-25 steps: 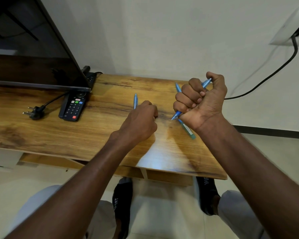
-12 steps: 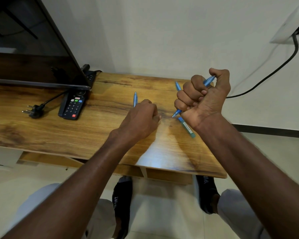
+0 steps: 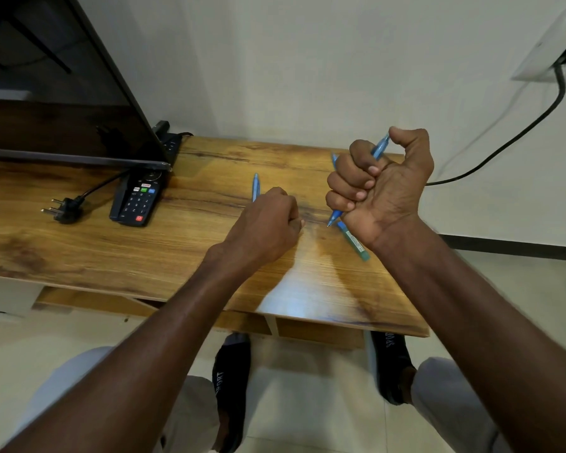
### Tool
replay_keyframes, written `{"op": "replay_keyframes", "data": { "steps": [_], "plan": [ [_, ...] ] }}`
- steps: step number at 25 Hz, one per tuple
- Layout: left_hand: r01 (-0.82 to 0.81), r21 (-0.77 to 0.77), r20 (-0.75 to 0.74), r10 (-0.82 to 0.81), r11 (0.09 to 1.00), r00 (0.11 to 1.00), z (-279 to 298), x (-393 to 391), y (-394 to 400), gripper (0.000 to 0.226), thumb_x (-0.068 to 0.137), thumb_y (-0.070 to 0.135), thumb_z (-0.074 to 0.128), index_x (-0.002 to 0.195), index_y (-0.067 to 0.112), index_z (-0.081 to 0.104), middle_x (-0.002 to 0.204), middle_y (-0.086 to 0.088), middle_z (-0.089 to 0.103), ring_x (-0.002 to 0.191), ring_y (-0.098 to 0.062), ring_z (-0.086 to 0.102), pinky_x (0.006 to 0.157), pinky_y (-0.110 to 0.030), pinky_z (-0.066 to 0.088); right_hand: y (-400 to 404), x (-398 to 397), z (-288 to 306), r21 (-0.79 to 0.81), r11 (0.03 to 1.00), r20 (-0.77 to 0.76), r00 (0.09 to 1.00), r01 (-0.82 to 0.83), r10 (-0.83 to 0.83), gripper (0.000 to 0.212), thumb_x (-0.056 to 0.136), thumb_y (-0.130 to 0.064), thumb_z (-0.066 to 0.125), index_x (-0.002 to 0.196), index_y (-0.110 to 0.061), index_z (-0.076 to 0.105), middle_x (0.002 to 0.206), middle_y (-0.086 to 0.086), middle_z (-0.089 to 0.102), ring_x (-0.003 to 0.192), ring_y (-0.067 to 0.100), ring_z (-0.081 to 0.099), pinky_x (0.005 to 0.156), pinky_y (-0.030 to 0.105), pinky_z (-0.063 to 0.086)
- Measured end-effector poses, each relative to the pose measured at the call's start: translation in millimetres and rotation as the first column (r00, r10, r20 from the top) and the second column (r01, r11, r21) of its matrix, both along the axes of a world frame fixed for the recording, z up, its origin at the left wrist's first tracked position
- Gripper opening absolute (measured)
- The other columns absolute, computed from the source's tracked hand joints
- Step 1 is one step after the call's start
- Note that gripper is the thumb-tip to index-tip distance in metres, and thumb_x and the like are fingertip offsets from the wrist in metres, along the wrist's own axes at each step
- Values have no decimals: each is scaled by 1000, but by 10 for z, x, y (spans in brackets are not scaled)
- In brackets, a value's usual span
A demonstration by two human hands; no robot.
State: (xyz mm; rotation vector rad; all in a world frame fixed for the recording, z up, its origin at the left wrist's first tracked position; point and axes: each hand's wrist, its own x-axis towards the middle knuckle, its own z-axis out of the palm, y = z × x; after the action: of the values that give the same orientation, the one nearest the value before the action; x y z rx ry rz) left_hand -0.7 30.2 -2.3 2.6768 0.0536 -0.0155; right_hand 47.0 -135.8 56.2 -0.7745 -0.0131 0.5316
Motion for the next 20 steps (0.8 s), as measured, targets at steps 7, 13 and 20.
{"op": "replay_keyframes", "data": {
  "steps": [7,13,20],
  "plan": [
    [1,0,5,-1,1000,1000,6,-5,-1,15,100,30,68,105,16,71,112,0,62,93,-12,58,74,-27,39,-6,19,-26,61,998,-25,1000,9,-8,50,95,-54,31,59,-19,30,55,-3,17,48,13,15,50,28,14],
    [1,5,2,-1,1000,1000,4,0,1,16,101,30,67,106,15,72,114,0,63,95,-14,58,76,-28,39,-30,35,-35,94,994,-63,997,53,-47,49,94,-54,33,60,-19,30,56,-4,16,48,13,15,51,28,13],
    [1,14,8,-1,1000,1000,4,-4,4,15,100,28,67,105,14,72,113,-1,63,96,-16,60,76,-29,41,-27,44,-46,112,990,-69,995,83,-75,46,93,-54,32,62,-21,25,55,-4,15,47,13,14,48,26,14]
  ]
}}
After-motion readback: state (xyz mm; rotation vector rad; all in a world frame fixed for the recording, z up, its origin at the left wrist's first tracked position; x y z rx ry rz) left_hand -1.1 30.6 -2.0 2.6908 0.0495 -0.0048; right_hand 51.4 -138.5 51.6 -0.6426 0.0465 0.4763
